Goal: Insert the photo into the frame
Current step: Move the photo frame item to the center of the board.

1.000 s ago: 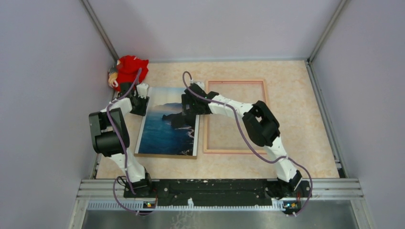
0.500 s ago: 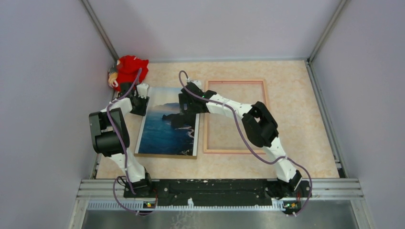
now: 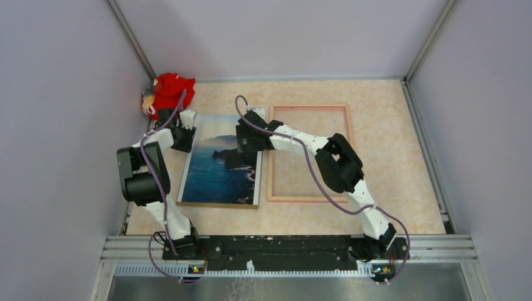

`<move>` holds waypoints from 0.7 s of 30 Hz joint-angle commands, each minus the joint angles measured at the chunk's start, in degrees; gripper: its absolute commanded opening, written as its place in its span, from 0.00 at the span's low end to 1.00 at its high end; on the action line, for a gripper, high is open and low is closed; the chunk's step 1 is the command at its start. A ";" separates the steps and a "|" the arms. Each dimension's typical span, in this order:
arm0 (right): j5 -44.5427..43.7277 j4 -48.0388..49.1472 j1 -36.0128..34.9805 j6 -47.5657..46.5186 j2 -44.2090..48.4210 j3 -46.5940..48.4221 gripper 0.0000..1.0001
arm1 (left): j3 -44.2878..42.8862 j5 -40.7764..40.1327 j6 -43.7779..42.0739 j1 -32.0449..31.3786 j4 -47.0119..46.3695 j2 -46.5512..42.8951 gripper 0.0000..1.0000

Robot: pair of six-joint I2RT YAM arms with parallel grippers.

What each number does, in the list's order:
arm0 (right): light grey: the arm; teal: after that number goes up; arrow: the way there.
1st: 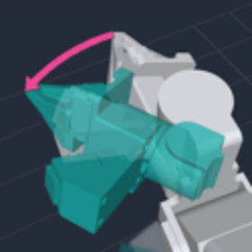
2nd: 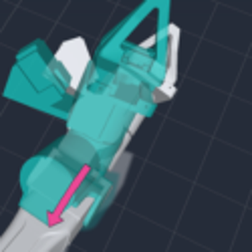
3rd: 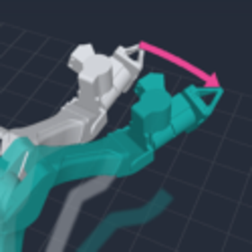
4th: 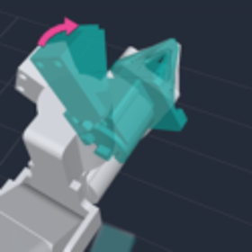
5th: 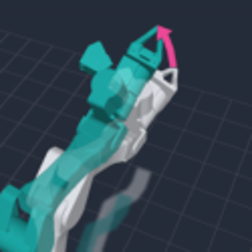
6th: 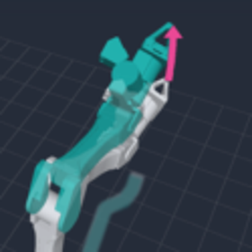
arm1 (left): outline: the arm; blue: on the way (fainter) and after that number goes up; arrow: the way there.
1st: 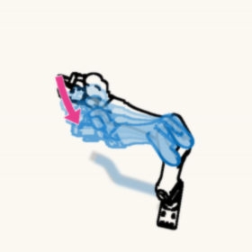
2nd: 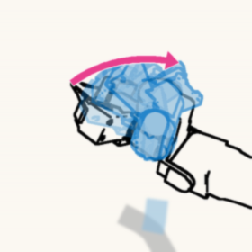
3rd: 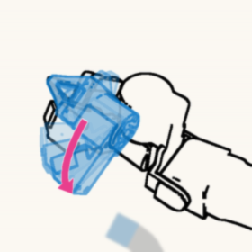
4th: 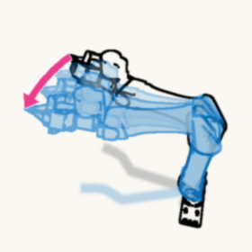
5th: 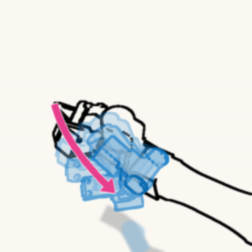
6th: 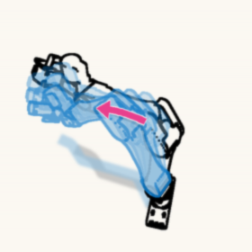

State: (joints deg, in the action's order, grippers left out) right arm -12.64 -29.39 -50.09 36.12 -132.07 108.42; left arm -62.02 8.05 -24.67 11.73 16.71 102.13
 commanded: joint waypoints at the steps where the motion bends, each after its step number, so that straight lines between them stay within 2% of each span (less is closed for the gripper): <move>1: 0.97 1.81 0.25 0.81 -1.66 -0.43 0.95 | 2.18 1.51 -0.58 -0.79 2.70 1.63 0.48; 21: 1.19 2.08 -0.72 -0.13 -1.39 1.52 0.94 | 2.12 1.68 -0.61 -0.81 2.83 2.02 0.47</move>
State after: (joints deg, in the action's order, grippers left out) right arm -12.58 -29.12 -50.11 36.01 -132.90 108.42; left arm -62.02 8.12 -25.04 11.64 16.75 102.13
